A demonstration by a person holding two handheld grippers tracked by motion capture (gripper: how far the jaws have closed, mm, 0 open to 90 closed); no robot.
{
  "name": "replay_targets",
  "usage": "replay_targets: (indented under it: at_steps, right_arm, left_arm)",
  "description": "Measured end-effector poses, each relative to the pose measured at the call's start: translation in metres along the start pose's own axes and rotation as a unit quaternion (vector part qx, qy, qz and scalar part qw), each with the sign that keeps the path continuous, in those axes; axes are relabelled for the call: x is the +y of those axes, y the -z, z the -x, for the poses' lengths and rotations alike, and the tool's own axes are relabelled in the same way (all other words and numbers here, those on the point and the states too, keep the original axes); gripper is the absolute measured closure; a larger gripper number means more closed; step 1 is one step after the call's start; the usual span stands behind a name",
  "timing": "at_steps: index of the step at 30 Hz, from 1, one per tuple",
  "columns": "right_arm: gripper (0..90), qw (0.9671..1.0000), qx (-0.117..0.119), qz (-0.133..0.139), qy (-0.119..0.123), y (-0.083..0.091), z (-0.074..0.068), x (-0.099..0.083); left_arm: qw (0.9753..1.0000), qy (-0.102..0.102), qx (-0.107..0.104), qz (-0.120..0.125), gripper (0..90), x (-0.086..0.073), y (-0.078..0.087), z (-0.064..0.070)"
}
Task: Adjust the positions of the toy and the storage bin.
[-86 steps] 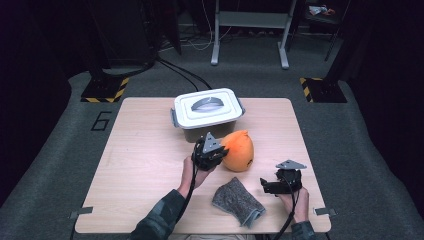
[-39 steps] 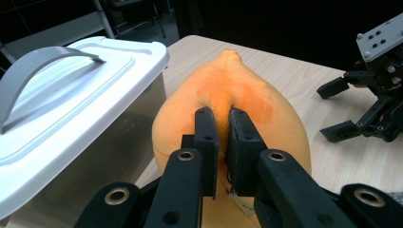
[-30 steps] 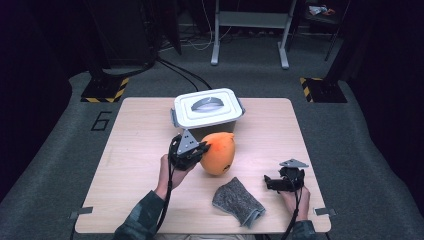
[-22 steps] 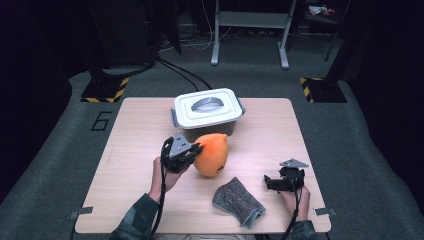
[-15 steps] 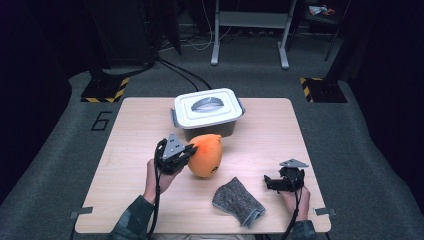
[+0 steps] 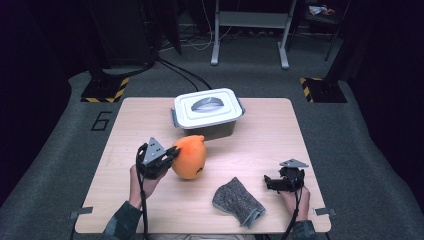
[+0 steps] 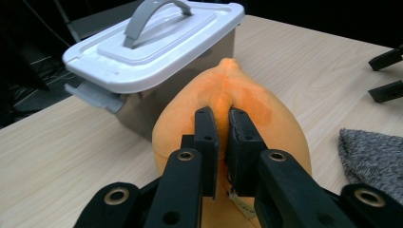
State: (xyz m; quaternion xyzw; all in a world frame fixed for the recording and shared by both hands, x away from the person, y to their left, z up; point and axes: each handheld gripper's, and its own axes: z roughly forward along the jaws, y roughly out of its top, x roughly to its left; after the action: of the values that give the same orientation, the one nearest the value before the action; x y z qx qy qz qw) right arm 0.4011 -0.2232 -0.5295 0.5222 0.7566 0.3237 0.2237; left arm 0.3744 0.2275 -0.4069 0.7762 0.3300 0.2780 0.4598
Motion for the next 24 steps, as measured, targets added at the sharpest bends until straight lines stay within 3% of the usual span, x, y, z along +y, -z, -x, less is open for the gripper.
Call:
replay_targets:
  at_steps: [13, 24]
  right_arm:
    - [2.5, 1.0, 0.0, 0.0, 0.0, 0.0, 0.0, 0.0]
    - [2.5, 1.0, 0.0, 0.0, 0.0, 0.0, 0.0, 0.0]
  left_arm:
    - [0.9987, 0.021, 0.047, 0.001, 83.5, -0.02, 0.03, -0.024]
    - [0.9951, 0.045, 0.088, -0.001, 83.4, -0.037, 0.054, -0.044]
